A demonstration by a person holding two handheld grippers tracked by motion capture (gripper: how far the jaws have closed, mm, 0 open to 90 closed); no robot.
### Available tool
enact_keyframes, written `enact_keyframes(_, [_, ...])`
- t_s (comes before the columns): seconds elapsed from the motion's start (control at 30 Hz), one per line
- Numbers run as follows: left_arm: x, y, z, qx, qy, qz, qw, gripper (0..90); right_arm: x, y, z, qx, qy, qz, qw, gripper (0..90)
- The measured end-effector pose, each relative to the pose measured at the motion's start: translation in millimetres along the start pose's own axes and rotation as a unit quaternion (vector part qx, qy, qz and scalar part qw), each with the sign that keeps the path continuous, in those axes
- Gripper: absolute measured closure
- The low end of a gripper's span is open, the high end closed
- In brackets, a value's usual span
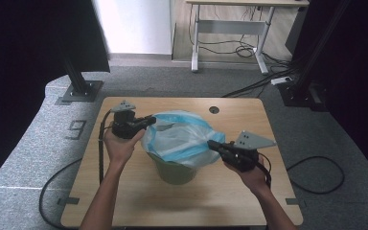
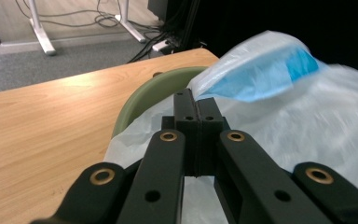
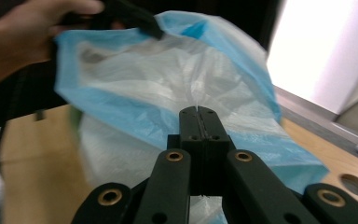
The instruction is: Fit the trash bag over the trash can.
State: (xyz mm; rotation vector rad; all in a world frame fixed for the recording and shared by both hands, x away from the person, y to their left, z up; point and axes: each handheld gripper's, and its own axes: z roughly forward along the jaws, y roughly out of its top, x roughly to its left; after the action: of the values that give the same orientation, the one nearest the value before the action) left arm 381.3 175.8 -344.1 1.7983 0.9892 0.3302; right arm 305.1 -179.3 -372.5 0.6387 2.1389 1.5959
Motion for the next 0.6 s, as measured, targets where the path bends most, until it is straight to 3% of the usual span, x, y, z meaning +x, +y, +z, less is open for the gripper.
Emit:
enact_keyframes(0.1, [1.2, -1.0, -2.5, -0.003, 0.006, -0.002, 1.0, 90.0, 11.6, -7.8, -4.4, -0.002, 0.014, -0.007, 0.9999, 88.6])
enact_keyframes(0.13, [2.6, -1.8, -4.0, -0.005, 0.009, -0.005, 0.9999, 90.0, 20.7, -17.2, -7.5, -0.002, 0.026, -0.004, 0.9997, 88.6])
enact_keyframes(0.23, [3.6, -2.5, -5.3, -0.006, 0.011, -0.007, 0.9999, 90.0, 30.1, -32.8, -9.5, -0.003, 0.044, 0.009, 0.999, 88.7])
enact_keyframes(0.43, [6.5, -4.3, -7.1, -0.01, 0.017, -0.013, 0.9997, 90.0, 43.2, -55.7, -6.9, -0.002, 0.054, 0.011, 0.9985, 88.7])
enact_keyframes(0.6, [12.6, -6.6, -12.0, -0.021, 0.029, -0.025, 0.999, 90.0, 58.3, -82.5, -2.4, 0.017, 0.072, 0.008, 0.9972, 88.7])
